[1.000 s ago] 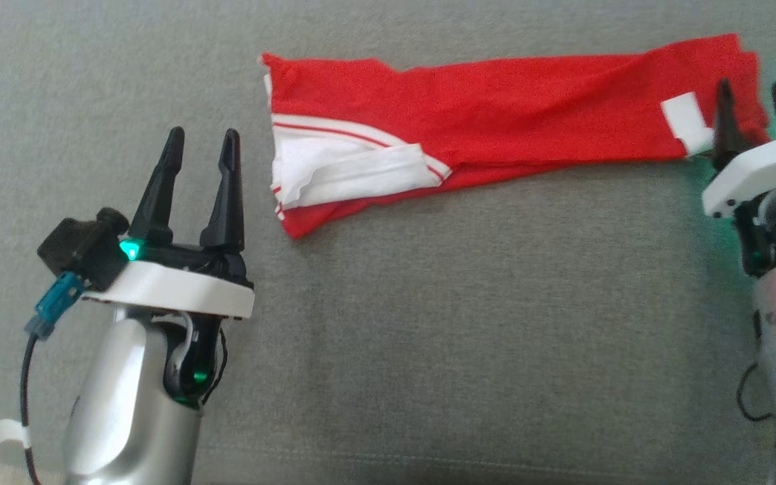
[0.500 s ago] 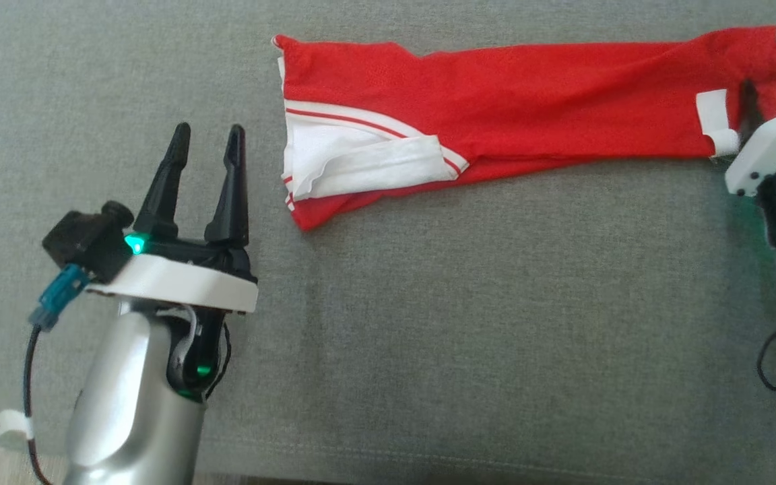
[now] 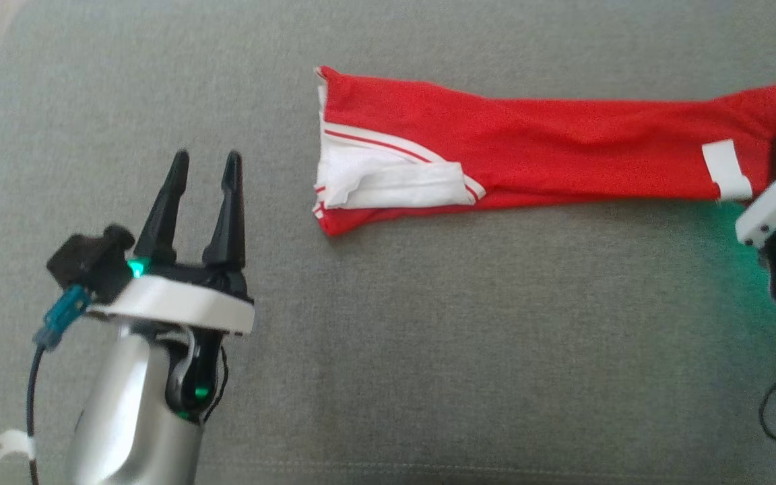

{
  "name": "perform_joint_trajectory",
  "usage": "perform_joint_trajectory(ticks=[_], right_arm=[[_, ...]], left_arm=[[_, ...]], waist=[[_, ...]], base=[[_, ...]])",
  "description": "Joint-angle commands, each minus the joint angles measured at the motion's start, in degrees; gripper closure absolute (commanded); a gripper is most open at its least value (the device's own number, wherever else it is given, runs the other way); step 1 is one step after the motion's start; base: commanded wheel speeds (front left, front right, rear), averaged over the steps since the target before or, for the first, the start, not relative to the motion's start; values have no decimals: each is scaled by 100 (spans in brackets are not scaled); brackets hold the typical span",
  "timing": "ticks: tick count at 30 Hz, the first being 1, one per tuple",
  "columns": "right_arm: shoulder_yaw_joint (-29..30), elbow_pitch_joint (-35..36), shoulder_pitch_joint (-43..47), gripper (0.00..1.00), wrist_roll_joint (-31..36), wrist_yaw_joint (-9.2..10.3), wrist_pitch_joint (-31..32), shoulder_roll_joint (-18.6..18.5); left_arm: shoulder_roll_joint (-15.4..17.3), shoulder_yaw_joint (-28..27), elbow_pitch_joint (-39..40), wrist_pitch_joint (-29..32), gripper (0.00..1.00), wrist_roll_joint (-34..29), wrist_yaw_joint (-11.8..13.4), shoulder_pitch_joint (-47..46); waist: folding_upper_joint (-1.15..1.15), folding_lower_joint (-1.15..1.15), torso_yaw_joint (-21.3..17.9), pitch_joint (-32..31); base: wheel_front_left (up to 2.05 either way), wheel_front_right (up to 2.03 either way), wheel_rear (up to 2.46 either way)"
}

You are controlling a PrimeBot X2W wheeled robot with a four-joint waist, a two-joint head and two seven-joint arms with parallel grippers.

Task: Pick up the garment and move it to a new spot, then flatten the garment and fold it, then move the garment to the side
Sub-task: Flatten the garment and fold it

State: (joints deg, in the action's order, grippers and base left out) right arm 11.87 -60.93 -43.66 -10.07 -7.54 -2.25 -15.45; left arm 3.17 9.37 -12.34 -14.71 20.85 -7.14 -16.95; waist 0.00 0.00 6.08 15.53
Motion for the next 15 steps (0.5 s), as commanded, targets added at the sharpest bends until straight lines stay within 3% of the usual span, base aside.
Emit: perform_joint_trajectory(ticks=[1, 8, 15], right_arm=[[-43, 229, 52, 100, -19, 5, -104, -85], [-45, 742, 447, 100, -168, 5, -64, 195], [-278, 1461, 574, 100, -330, 5, 166, 759]], left_arm=[[76, -228, 167, -29, 0, -21, -35, 7], [73, -222, 161, -29, 0, -51, -35, 213], [77, -101, 136, -29, 0, -40, -35, 312]], waist=[[0, 0, -113, -185], [0, 0, -236, -450], [0, 0, -149, -638]], base=[[0, 0, 0], [0, 0, 0], [0, 0, 0]])
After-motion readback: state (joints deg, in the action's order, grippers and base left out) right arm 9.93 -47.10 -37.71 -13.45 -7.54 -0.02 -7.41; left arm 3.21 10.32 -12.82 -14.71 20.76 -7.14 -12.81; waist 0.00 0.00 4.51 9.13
